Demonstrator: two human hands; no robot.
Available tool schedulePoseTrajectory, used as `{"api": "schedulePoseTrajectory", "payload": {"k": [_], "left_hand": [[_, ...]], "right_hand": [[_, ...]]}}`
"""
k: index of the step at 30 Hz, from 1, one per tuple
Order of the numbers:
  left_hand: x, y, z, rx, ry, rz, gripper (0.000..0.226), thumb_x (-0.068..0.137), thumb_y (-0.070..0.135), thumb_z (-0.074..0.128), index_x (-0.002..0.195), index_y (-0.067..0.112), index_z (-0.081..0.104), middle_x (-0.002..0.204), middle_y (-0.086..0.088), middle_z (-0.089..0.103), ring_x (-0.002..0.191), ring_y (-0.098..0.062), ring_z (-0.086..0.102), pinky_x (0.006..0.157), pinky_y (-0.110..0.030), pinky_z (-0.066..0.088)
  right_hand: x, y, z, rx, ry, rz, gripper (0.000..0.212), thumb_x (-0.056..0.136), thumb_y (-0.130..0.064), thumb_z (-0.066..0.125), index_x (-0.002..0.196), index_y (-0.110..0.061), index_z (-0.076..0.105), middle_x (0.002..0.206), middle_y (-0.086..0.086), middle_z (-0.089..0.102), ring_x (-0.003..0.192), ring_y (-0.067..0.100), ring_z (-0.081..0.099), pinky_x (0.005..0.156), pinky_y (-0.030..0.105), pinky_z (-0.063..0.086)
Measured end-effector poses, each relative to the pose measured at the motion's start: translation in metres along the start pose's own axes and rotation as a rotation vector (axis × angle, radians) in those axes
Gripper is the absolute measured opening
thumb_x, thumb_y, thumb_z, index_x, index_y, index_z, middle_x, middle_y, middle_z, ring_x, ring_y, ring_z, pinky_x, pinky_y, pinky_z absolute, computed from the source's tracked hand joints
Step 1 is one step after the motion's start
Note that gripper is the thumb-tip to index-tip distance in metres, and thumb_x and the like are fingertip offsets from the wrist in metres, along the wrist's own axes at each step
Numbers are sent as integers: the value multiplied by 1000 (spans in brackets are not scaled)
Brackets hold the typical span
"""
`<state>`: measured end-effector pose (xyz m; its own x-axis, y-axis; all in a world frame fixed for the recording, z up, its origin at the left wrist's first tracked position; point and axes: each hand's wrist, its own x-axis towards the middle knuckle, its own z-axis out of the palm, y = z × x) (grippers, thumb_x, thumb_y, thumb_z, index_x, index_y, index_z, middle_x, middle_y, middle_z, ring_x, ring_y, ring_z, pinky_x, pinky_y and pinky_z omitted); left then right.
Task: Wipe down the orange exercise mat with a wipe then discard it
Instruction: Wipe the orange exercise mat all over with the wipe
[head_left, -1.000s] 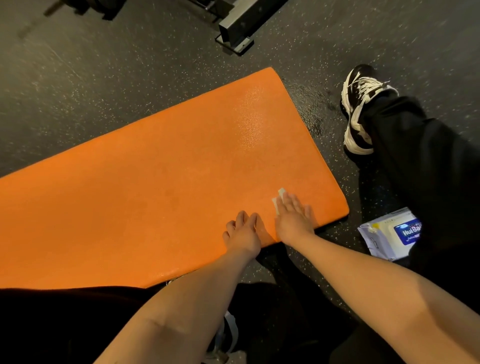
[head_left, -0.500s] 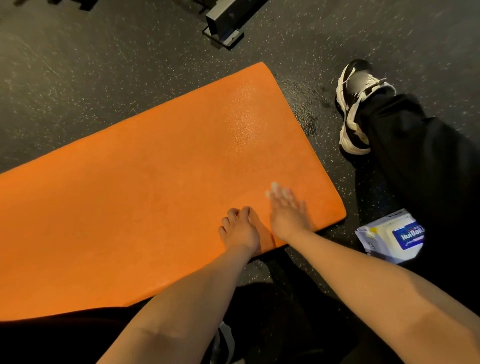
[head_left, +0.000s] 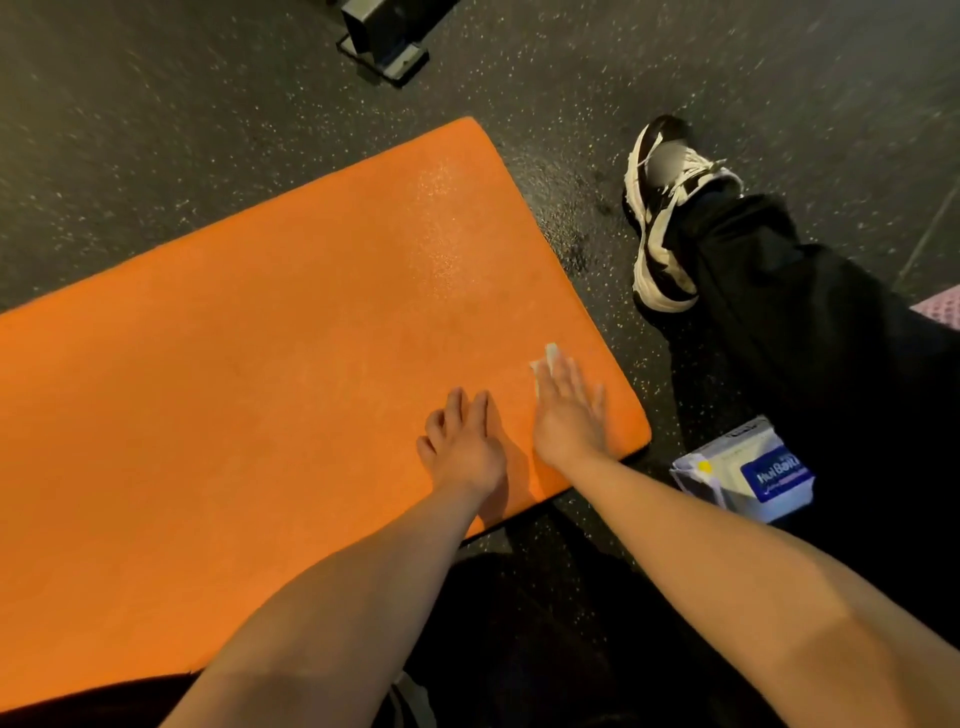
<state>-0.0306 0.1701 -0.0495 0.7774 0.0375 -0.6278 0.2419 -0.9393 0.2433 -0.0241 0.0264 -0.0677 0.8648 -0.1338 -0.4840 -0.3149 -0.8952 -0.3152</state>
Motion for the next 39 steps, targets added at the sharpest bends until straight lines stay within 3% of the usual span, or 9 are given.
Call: {"api": "schedulePoseTrajectory", "payload": {"k": [4, 9, 11, 17, 20, 26, 31, 34, 39], "left_hand": [[5, -6, -3, -25, 96, 32, 51, 103, 30, 38, 151, 44, 26, 165, 7, 7, 145, -31, 13, 115, -51, 18], [18, -18, -20, 39, 50, 0, 57, 106, 34, 33, 157, 42, 10, 167, 5, -11, 149, -33, 6, 117, -53, 14], [24, -26, -27, 43, 56, -21, 58, 106, 36, 33, 158, 41, 8, 167, 4, -12, 151, -32, 2, 119, -53, 12], [35, -38, -32, -39, 99, -38, 58, 105, 39, 38, 158, 38, 16, 168, 6, -4, 151, -31, 6, 118, -51, 16], [35, -41, -30, -39, 132, -29, 57, 104, 43, 38, 157, 41, 18, 168, 8, -1, 150, -30, 9, 116, -51, 17], [40, -48, -38, -33, 158, -7, 51, 105, 37, 37, 154, 43, 24, 165, 8, 12, 146, -26, 16, 115, -50, 17], [54, -58, -48, -158, 302, 36, 44, 104, 23, 41, 146, 34, 44, 153, 6, 38, 131, -27, 35, 108, -45, 25], [64, -63, -53, -212, 306, 21, 48, 104, 29, 44, 151, 33, 40, 162, 5, 27, 142, -30, 25, 114, -47, 23], [71, -62, -52, -92, 234, -9, 55, 105, 40, 38, 157, 38, 22, 167, 10, 6, 147, -29, 11, 117, -50, 15]], "right_hand": [[10, -7, 6, -137, -106, -300, 65, 106, -16, 31, 162, -31, 2, 168, -11, -19, 154, 12, -19, 124, 51, -8], [46, 8, -26, 20, 43, 152, 72, 102, -11, 31, 162, -29, -4, 167, -6, -23, 154, 17, -20, 124, 54, -7], [50, -7, -22, 46, 56, 137, 69, 104, -15, 30, 161, -29, -5, 166, -6, -24, 153, 16, -21, 123, 53, -9], [36, -63, 14, -136, -160, -407, 58, 110, -28, 25, 163, -31, 1, 167, -13, -19, 153, 12, -21, 123, 56, -9], [45, -52, 5, -228, -157, -538, 58, 110, -27, 26, 162, -34, 0, 167, -13, -16, 154, 13, -18, 123, 53, -11], [78, -45, -16, -51, 63, 40, 59, 108, -28, 21, 162, -25, -4, 168, -1, -19, 153, 19, -23, 123, 55, -11], [61, -96, 15, -158, -131, -410, 59, 108, -26, 27, 163, -29, 4, 170, -6, -11, 155, 17, -17, 123, 57, -9], [67, -92, 16, -257, -152, -584, 62, 108, -25, 29, 162, -33, 0, 168, -11, -14, 154, 15, -19, 123, 56, -9], [105, -72, -11, -202, 47, -161, 64, 106, -23, 27, 162, -30, -3, 169, -3, -16, 154, 20, -19, 123, 59, -6]]}}
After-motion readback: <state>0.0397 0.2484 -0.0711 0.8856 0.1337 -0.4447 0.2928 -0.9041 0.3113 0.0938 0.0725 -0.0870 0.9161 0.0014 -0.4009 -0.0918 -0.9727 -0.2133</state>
